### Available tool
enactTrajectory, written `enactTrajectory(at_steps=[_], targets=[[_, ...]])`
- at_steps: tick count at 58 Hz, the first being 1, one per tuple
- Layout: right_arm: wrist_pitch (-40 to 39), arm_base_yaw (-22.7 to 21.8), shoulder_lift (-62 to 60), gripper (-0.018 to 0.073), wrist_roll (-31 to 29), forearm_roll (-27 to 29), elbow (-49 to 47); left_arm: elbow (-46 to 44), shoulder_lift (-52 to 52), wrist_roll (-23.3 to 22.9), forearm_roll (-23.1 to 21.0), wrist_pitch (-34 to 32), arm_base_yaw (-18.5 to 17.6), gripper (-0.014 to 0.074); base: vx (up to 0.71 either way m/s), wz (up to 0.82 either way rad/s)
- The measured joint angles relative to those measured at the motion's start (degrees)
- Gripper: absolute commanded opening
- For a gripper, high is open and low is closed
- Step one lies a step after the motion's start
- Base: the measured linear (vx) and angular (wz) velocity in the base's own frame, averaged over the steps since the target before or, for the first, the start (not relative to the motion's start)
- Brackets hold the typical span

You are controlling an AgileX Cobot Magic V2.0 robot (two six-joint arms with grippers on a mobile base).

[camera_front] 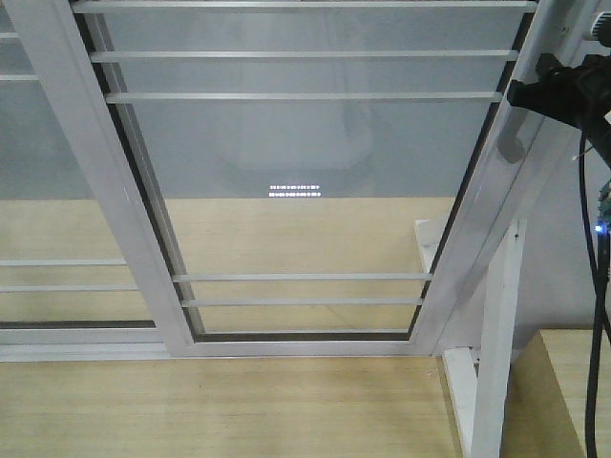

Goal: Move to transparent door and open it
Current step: 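Raise the right gripper and close it around the silver door handle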

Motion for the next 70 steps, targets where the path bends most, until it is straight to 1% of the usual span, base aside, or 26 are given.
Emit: enactTrajectory(at_steps=[22,29,39,51,62,70], targets=[[0.05,0.00,8.95,0.0397,-0.97,0.37,-8.32,0.00,0.00,0.00,0.00,-0.02,0.00,0.0412,0.00,0.00],[0.23,0.00,11.17,0.0397,-1.39,1.42,-11.01,0.00,0.00,0.00,0.00,-0.07,0.00,0.0412,0.00,0.00],[0.42,0.00,13.15,0.0397,-3.24,3.53,-12.94,0.00,0.00,0.00,0.00,-0.07,0.00,0.0412,0.00,0.00],[-0.88,0.00,15.12,0.0382,-5.15,3.88,-13.18,0.00,0.00,0.00,0.00,-0.07,0.00,0.0412,0.00,0.00],[-1.48,-0.10,16.67,0.0335,-5.28,2.66,-13.18,0.00,0.00,0.00,0.00,-0.07,0.00,0.0412,0.00,0.00],[-1.32,-0.60,16.80,0.0328,-4.59,-1.21,-13.18,0.00,0.00,0.00,0.00,-0.07,0.00,0.0412,0.00,0.00]])
